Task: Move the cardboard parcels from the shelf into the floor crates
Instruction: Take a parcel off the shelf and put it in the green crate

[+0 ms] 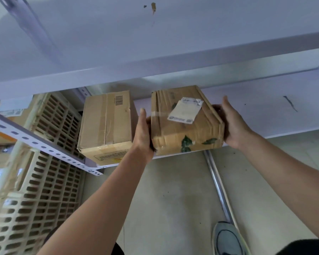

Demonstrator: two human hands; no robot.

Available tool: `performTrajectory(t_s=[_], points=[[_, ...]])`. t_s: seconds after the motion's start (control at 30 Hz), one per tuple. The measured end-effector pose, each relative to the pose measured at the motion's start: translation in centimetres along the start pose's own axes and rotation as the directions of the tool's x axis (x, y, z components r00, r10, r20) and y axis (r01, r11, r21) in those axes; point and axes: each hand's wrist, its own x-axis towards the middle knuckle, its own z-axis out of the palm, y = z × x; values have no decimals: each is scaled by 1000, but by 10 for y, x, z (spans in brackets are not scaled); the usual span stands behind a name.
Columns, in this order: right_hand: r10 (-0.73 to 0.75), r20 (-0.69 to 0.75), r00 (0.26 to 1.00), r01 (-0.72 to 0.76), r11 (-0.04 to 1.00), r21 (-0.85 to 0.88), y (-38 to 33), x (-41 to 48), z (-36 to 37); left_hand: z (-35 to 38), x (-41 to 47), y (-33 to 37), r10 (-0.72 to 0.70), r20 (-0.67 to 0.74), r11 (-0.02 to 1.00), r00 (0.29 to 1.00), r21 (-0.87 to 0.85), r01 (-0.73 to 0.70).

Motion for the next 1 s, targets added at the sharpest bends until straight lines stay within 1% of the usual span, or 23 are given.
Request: performTrajectory(t_s=[0.1,0.2,0.3,0.37,0.43,0.53,0.67,0.73,0.87,1.0], points=[[43,12,999,-42,999,-30,19,4,-2,-7,6,-19,-33,-15,997,999,70,34],[75,40,996,-75,997,-14,39,7,-4,-14,10,-35,-43,-31,992,999,115,46],[92,41,995,-91,995,-28,55,8,-4,-16,13,-49,-28,-47,996,999,86,32],[91,38,995,-89,994,-57,62,4,-2,-16,14,-55,-27,-29,997,999,77,30],[66,37,997,-63,996,-70,67,-1,1,-14,12,-59,-16,27,998,1000,69,14],[-21,56,998,26,996,-85,67,-8,3,-13,4,-59,60,99,998,993,-9,-60],[-165,74,984,169,984,-59,57,-17,2,-8,-2,-51,187,138,981,973,17,-191],[-205,67,977,207,977,-39,53,-19,2,-5,-2,-47,228,142,971,963,34,-235],[-240,68,968,243,970,-27,46,-23,4,3,-9,-39,268,158,962,950,14,-274],[-234,67,970,236,971,-31,43,-25,3,7,-16,-33,245,174,970,954,-35,-243]])
